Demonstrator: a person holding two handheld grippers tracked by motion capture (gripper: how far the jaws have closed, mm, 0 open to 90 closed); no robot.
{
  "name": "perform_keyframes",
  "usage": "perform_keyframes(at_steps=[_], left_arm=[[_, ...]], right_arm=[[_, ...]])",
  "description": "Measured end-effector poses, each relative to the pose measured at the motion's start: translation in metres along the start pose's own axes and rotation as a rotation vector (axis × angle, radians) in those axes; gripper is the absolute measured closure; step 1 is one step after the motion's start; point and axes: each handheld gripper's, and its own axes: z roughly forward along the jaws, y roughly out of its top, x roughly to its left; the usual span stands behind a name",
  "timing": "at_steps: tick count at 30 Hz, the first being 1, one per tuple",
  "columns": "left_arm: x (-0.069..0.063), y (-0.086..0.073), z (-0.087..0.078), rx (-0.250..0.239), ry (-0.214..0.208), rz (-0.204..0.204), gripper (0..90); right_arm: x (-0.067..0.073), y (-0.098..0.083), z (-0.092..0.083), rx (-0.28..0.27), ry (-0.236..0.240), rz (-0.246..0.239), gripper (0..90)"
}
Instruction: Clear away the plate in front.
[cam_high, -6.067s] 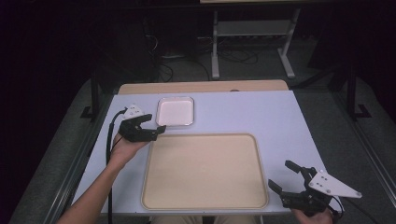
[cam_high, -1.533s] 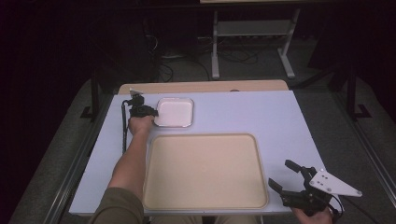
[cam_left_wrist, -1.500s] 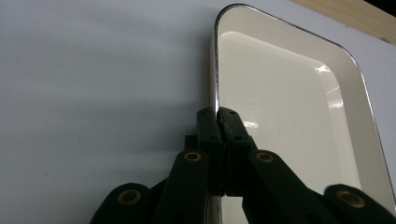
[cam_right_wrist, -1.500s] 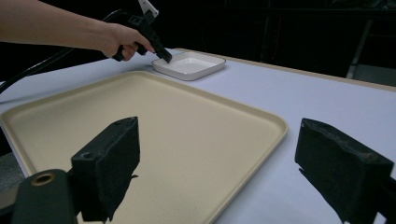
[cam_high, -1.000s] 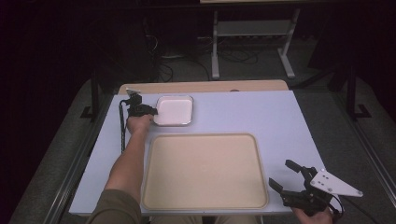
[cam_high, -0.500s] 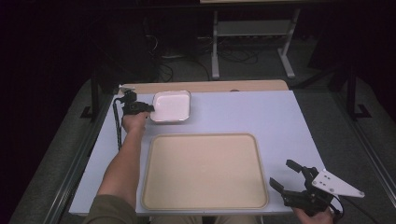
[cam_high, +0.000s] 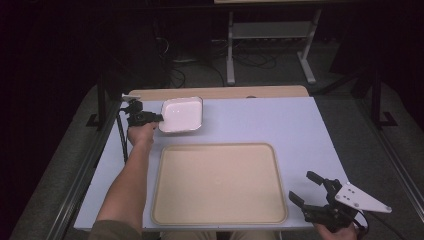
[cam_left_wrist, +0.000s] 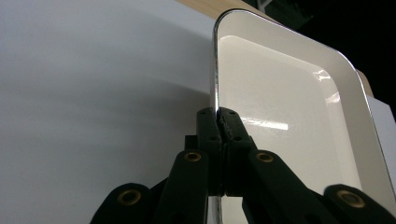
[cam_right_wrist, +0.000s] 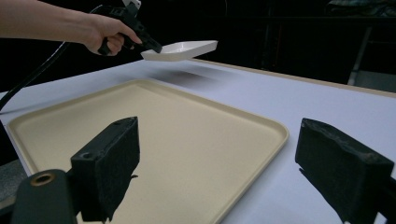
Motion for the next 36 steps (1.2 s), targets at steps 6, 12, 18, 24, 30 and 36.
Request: perform_keyframes(at_steps=[6,12,18,24,30,36], left_arm=[[-0.005,-0.005,-0.005,-0.005,-0.019,0.009,88.8],[-0.010,-0.011,-0.009,-0.003,-0.037,0.016,88.8],[-0.016,-0.016,-0.015,-0.008,-0.055,0.025,88.8],[-0.018,-0.022,-0.019,-0.014,-0.071,0.024,88.8],[-0.020,-0.032,-0.024,-0.013,-0.092,0.026,88.8],[-0.024,-0.042,-0.027,-0.016,-0.113,0.056,88.8]], right_arm=[[0.000,0.000,-0.001,-0.002,-0.003,-0.002,13.0],[0.000,0.000,-0.001,0.002,-0.008,0.001,13.0],[0.000,0.000,-0.001,0.003,-0.010,0.001,13.0],[0.000,0.000,-0.001,0.004,-0.011,0.000,13.0],[0.000,0.000,0.000,0.006,-0.015,0.000,13.0],[0.000,0.000,0.000,0.011,-0.021,-0.001,13.0]])
